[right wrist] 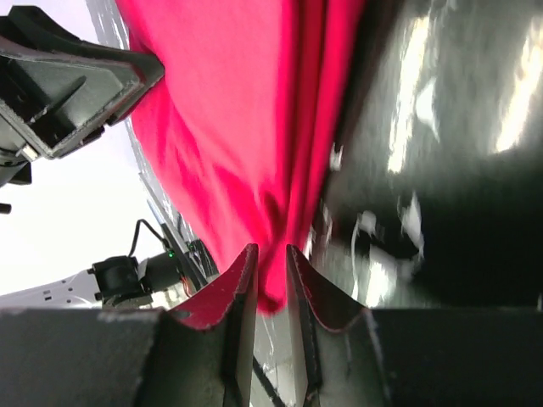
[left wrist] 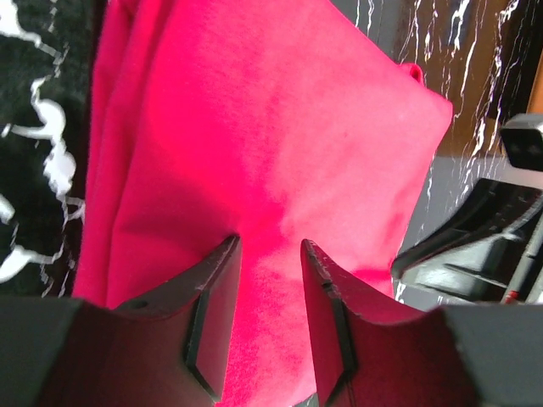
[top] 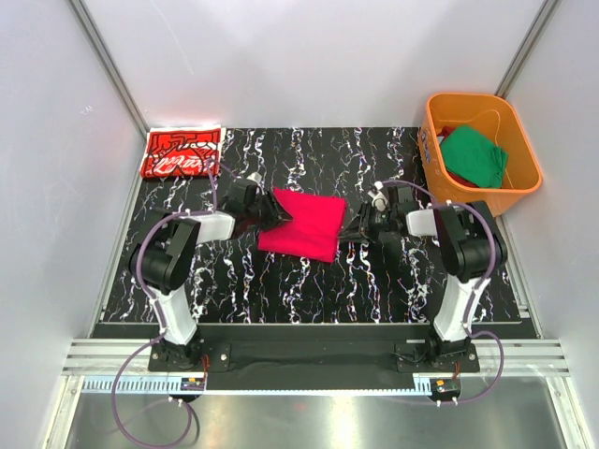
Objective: Fold and stack the t-shirts
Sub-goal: Fold the tshirt
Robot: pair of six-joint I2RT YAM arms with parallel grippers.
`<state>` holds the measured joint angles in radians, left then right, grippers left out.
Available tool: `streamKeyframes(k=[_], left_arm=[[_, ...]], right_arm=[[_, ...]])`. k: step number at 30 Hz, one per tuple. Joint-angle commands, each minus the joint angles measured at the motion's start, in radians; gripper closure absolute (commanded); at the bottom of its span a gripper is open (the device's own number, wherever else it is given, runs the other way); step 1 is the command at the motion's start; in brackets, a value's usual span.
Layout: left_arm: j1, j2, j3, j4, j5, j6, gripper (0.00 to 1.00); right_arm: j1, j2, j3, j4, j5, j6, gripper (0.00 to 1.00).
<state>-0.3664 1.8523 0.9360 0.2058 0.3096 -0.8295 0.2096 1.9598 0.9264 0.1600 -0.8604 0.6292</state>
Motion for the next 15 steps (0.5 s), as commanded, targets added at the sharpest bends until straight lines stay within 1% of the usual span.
streamKeyframes(k=[1,3,4,6,7,8,10,12,13,14,15], left_arm=[[0.000,-0.088,-0.035,-0.065,-0.015,0.046,0.57],[-0.003,-0.139,-0.045,-0.100,-0.020,0.064,0.57],[-0.003,-0.183,-0.052,-0.109,-0.023,0.067,0.56],[-0.002,-0.217,-0.063,-0.137,-0.023,0.084,0.55],[-0.002,-0.241,-0.065,-0.147,-0.020,0.089,0.55],[-0.002,-0.248,-0.069,-0.149,-0.017,0.093,0.55],[-0.002,-0.251,-0.089,-0.141,-0.012,0.095,0.55],[-0.002,-0.231,-0.106,-0.135,-0.007,0.093,0.55],[-0.002,-0.223,-0.115,-0.131,-0.009,0.092,0.55],[0.000,-0.205,-0.126,-0.105,-0.012,0.086,0.56],[0.000,-0.196,-0.150,-0.089,-0.020,0.086,0.56]], right_arm=[[0.022,-0.148,-0.031,-0.065,0.052,-0.069,0.74],[0.056,-0.180,-0.021,-0.091,0.064,-0.083,0.74],[0.104,-0.180,-0.002,-0.105,0.066,-0.085,0.74],[0.143,-0.159,0.021,-0.109,0.063,-0.077,0.74],[0.167,-0.151,0.028,-0.065,0.060,-0.060,0.74],[0.174,-0.139,0.028,-0.033,0.041,-0.018,0.74],[0.183,-0.084,0.044,0.024,0.020,0.013,0.74],[0.195,-0.015,0.067,0.038,-0.008,0.027,0.75],[0.195,0.010,0.075,0.077,-0.026,0.039,0.76],[0.195,0.028,0.072,0.105,-0.063,0.071,0.82],[0.194,0.056,0.069,0.122,-0.066,0.081,0.85]])
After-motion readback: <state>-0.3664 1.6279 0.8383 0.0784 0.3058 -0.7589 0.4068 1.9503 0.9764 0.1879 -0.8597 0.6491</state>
